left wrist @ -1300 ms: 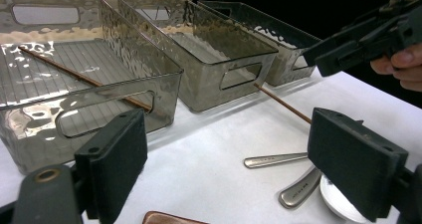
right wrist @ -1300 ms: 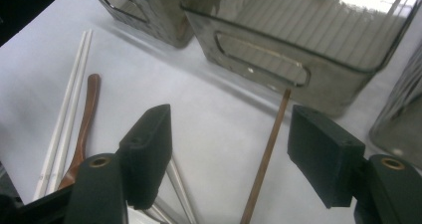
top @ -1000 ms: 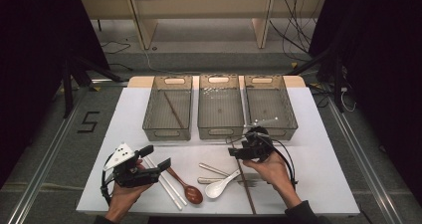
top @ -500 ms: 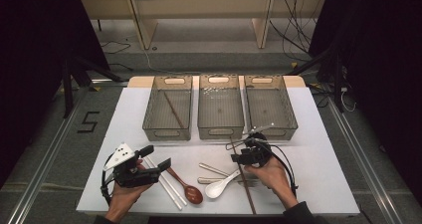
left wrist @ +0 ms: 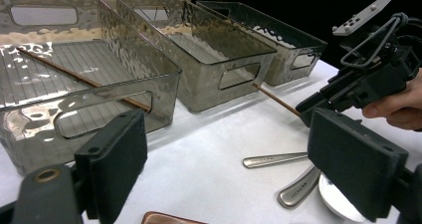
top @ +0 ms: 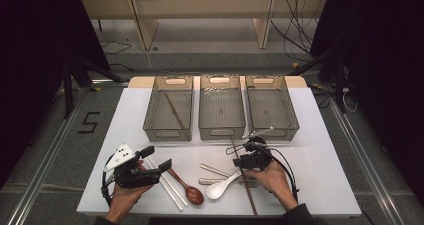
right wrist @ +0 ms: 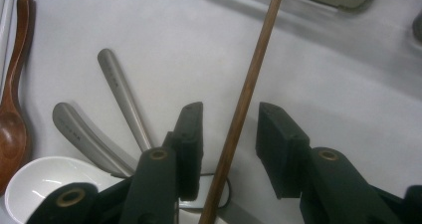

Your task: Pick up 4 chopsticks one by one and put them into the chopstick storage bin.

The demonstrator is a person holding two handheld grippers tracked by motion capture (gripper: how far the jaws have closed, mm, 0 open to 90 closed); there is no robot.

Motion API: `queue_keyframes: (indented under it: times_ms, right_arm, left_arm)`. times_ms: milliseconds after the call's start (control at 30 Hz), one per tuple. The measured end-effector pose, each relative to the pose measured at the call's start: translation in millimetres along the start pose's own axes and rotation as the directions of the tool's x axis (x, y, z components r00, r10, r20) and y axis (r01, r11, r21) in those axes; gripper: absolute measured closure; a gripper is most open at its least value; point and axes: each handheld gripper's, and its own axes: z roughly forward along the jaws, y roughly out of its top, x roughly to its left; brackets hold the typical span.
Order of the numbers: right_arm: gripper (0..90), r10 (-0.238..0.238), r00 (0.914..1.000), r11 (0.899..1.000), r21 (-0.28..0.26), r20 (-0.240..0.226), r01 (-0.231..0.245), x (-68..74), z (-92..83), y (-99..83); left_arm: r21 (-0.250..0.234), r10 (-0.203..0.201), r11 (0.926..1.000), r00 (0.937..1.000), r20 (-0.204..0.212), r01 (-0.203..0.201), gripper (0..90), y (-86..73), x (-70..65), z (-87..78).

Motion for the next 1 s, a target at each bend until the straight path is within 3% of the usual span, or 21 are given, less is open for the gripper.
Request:
queue_keyframes:
  times_ms: [433, 1000]
  right_arm:
    - [70.6, 0.002, 0.9999, 0.999, 0.034, -0.014, -0.001, 1.1, 3.8, -3.7]
    - [81.1, 0.007, 0.9994, 1.0, 0.03, -0.033, -0.006, 1.9, 3.7, -6.0]
  left_arm:
    - [0.001, -0.002, 1.0, 1.0, -0.001, 0.002, 15.3, -0.1, 0.1, 0.0]
    - [0.001, -0.001, 1.0, 1.0, -0.002, 0.001, 15.3, 0.0, 0.4, 0.0]
